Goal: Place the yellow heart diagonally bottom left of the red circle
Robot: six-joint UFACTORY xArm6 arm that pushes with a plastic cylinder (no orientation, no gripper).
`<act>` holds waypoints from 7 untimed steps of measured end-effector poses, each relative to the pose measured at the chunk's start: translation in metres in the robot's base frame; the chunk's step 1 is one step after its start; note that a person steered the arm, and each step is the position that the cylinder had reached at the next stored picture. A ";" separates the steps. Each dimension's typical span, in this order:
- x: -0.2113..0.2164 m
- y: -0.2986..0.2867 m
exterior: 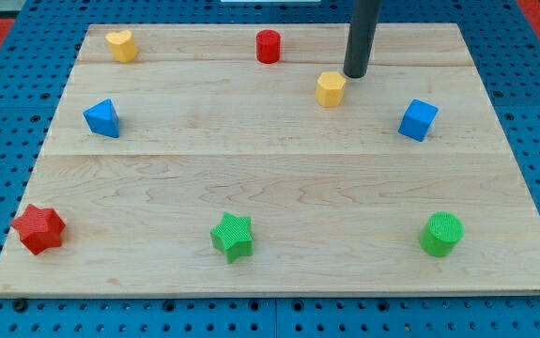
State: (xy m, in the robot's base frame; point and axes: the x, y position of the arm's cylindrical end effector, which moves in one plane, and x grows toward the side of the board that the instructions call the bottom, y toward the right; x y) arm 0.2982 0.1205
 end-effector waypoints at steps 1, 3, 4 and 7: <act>0.005 -0.015; 0.020 -0.088; 0.023 -0.100; -0.009 -0.200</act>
State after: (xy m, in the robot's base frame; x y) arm 0.2888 -0.0793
